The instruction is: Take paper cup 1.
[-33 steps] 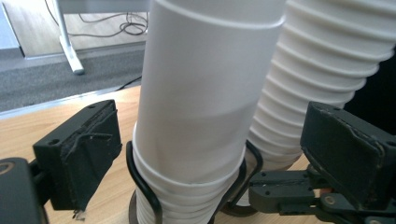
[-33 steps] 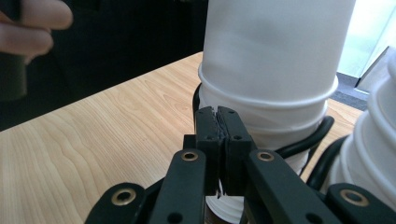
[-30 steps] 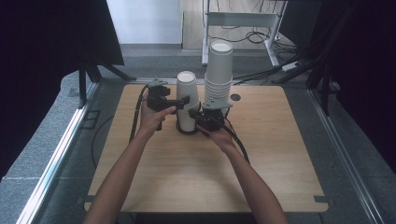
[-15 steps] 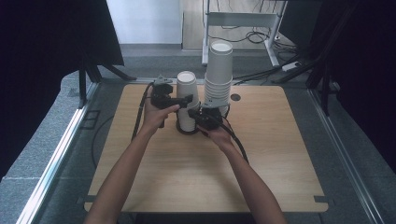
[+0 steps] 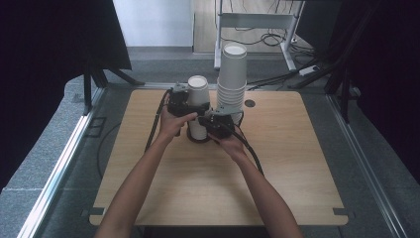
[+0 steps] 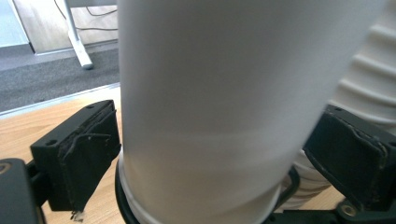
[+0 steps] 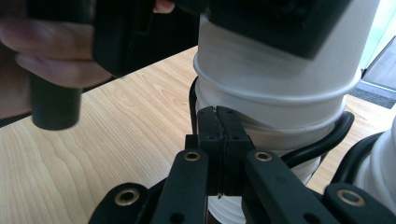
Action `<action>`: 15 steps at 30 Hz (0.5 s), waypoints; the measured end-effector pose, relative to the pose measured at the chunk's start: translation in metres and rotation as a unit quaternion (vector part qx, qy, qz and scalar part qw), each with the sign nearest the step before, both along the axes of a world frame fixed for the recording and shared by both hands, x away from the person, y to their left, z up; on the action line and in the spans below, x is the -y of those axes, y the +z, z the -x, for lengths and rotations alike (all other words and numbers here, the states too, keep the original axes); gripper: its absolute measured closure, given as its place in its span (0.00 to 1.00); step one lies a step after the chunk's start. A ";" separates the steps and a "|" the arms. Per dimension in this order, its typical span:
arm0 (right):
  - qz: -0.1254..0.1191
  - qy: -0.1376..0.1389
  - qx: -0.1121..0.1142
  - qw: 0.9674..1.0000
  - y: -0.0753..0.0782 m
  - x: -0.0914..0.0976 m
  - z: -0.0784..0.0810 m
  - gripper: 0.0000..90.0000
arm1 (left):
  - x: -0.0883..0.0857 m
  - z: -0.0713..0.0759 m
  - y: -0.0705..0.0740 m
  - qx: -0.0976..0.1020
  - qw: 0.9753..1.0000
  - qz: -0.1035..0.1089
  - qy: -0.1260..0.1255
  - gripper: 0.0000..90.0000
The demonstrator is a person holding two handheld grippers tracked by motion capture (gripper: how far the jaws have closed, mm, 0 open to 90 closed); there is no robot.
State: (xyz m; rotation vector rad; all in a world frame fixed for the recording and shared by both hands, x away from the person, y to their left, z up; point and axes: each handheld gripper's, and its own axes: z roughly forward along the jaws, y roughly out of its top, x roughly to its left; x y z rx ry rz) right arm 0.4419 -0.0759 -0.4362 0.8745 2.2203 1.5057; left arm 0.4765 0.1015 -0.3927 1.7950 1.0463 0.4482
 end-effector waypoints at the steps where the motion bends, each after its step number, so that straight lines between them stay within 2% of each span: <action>1: 0.000 -0.001 0.000 1.000 0.000 0.000 0.000 0.99 | 0.001 -0.001 -0.002 -0.001 1.000 0.001 0.000 0.05; 8: 0.002 0.001 0.001 1.000 0.000 0.000 0.000 0.99 | 0.004 -0.004 -0.007 0.006 1.000 0.007 0.012 0.08; 15: 0.002 0.001 0.000 1.000 0.000 0.000 0.000 0.99 | 0.005 -0.005 -0.007 0.012 1.000 0.009 0.013 0.11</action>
